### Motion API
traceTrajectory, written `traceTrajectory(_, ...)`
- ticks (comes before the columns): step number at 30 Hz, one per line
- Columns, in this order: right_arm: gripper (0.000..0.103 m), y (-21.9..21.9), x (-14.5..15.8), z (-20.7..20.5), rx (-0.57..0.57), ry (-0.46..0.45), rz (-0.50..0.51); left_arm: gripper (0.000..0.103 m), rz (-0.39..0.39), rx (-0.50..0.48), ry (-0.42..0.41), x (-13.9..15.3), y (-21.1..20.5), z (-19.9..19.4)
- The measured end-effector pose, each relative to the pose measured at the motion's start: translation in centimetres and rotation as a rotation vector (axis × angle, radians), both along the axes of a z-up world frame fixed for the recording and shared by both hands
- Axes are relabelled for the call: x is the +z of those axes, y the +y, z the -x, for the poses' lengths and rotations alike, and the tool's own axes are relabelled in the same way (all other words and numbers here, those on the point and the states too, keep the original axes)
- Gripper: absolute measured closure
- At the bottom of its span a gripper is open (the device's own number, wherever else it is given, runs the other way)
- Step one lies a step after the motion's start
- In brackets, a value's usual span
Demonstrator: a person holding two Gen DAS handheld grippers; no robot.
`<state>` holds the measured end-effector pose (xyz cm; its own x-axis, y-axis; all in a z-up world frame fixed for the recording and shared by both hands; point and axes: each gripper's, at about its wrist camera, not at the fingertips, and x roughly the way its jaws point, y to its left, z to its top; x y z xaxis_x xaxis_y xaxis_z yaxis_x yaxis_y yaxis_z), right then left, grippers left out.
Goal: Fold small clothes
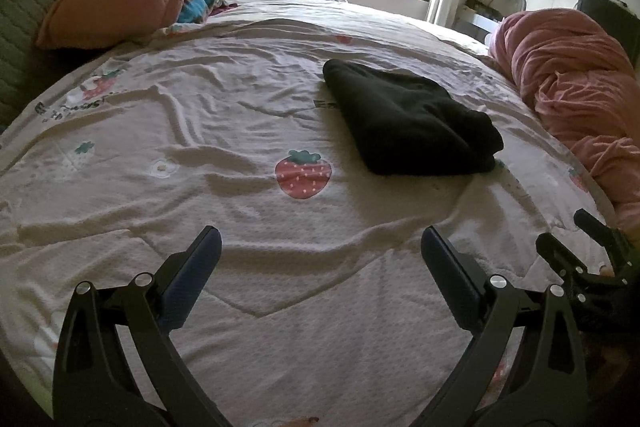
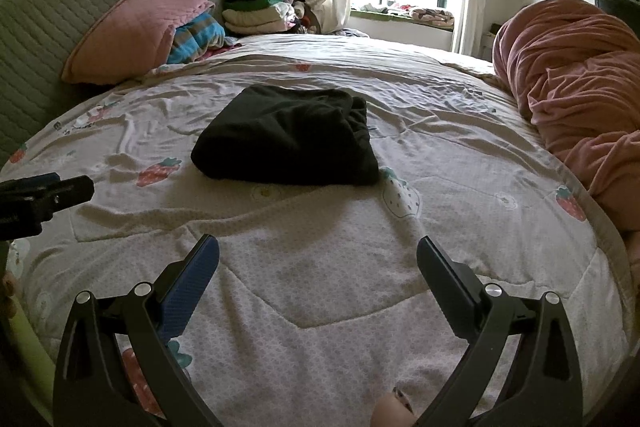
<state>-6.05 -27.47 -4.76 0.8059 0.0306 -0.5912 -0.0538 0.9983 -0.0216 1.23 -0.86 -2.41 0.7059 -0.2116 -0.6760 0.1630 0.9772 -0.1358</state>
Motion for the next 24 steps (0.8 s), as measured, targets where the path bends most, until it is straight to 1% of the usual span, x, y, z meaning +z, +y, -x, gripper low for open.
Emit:
traceTrajectory(11,0.005,0.03,-0.07,0.01,0.003,0.003,0.001,0.009,-0.027,0.005,0.002,-0.02,-0.2,-0.1)
traceTrajectory(24,0.005,0.25,-0.28,0.1,0.004,0.01,-0.007,0.009,-0.033,0.009,0.005,-0.1,-0.11,-0.12)
